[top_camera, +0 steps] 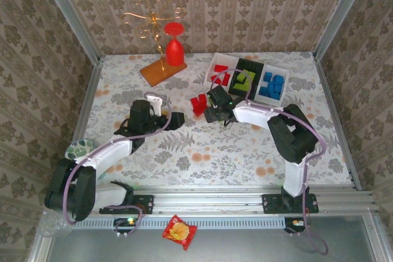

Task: Sort the legos into containers by color
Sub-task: Pick up the lego from the center of the table, then place the lego in the container.

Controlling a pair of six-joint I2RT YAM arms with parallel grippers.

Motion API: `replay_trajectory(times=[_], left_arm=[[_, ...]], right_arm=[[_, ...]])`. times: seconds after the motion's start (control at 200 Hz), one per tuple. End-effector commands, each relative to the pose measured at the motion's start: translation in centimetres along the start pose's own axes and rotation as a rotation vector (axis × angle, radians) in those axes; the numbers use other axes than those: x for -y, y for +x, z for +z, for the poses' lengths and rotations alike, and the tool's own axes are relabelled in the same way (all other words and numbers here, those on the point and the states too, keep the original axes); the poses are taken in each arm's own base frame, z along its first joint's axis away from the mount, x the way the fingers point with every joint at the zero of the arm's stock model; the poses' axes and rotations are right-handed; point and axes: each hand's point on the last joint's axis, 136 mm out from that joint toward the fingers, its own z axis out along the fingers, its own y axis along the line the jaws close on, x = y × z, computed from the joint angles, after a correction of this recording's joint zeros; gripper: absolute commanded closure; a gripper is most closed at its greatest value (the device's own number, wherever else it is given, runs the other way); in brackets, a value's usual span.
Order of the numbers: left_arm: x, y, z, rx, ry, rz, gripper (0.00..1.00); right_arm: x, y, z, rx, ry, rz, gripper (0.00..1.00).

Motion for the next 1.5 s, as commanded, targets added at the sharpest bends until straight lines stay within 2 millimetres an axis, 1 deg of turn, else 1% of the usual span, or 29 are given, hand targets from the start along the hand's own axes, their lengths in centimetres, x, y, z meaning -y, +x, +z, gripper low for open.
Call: replay_trajectory(times=[0.0, 0.145, 0.275, 0.43, 0.555, 0.655, 0.735, 0.825, 0.83, 0.835, 0.845, 0.865, 0.95, 1.0, 1.045, 1.095, 1.15, 1.215, 1.32, 1.355, 1.405, 1.495], left_arm=[[2.2, -0.6, -0.2, 0.038, 0.133, 0.068, 0.04], [3.2, 0.2, 0.4, -0.003, 0.182, 0.099, 0.04], [3.6, 0.3, 0.7, -0.009, 0.181, 0.115, 0.04], [3.3, 0.1, 0.8, -0.002, 0.164, 0.113, 0.04], [3.2, 0.0, 0.7, 0.004, 0.154, 0.111, 0.04], [3.2, -0.1, 0.6, 0.004, 0.151, 0.108, 0.03], [3.2, -0.1, 0.6, 0.004, 0.149, 0.106, 0.03], [3.2, -0.4, 0.6, 0.009, 0.145, 0.105, 0.03], [3.2, -0.4, 0.6, 0.010, 0.146, 0.106, 0.03], [3.7, -0.2, 0.7, 0.004, 0.158, 0.114, 0.03], [4.1, -0.1, 0.8, 0.001, 0.167, 0.119, 0.03], [4.3, -0.2, 0.8, 0.001, 0.171, 0.123, 0.03], [4.9, -0.5, 1.1, 0.003, 0.182, 0.134, 0.03], [5.4, -0.7, 1.3, 0.003, 0.191, 0.139, 0.03], [5.9, -0.8, 1.6, 0.000, 0.200, 0.145, 0.03], [6.5, -0.9, 1.9, -0.001, 0.210, 0.152, 0.03], [7.2, -0.9, 2.2, -0.005, 0.221, 0.158, 0.03], [7.8, -0.7, 2.6, -0.011, 0.232, 0.158, 0.03], [8.5, -0.5, 3.2, -0.018, 0.249, 0.150, 0.03], [8.6, -0.4, 3.3, -0.021, 0.253, 0.148, 0.03], [8.7, -0.3, 3.5, -0.028, 0.255, 0.148, 0.03], [8.8, -0.2, 3.7, -0.038, 0.255, 0.148, 0.03]], right_arm=[[1.2, 0.9, 0.8, -0.068, 0.065, -0.017, 0.31], [1.8, 1.4, 1.4, -0.102, 0.070, 0.004, 0.34], [2.0, 2.3, 2.2, -0.144, 0.053, 0.032, 0.38], [1.9, 3.2, 2.8, -0.182, 0.041, 0.036, 0.51], [2.2, 3.1, 2.5, -0.176, 0.060, 0.027, 0.61], [3.8, 2.2, 1.1, -0.141, 0.109, 0.022, 0.66], [5.2, 1.0, -0.9, -0.094, 0.103, 0.061, 0.67], [6.6, -1.2, -3.4, -0.001, 0.059, 0.132, 0.67], [6.7, -1.4, -3.5, 0.006, 0.055, 0.137, 0.67], [6.8, -1.5, -3.7, 0.011, 0.052, 0.143, 0.67], [6.9, -1.8, -3.9, 0.024, 0.044, 0.152, 0.67], [7.2, -2.5, -4.4, 0.047, 0.030, 0.174, 0.67], [9.6, -5.4, -5.9, 0.144, 0.001, 0.277, 0.68], [11.4, -6.9, -6.4, 0.193, 0.013, 0.332, 0.68], [13.3, -8.1, -6.5, 0.227, 0.046, 0.372, 0.68], [14.9, -9.5, -6.4, 0.258, 0.060, 0.411, 0.68], [16.4, -10.6, -5.7, 0.268, 0.076, 0.448, 0.68], [17.8, -12.0, -4.8, 0.273, 0.092, 0.474, 0.66], [19.4, -13.5, -3.0, 0.257, 0.119, 0.496, 0.63], [19.8, -13.8, -2.7, 0.254, 0.125, 0.504, 0.59], [20.1, -14.1, -2.5, 0.250, 0.129, 0.510, 0.51], [19.9, -14.7, -3.5, 0.268, 0.119, 0.500, 0.38]])
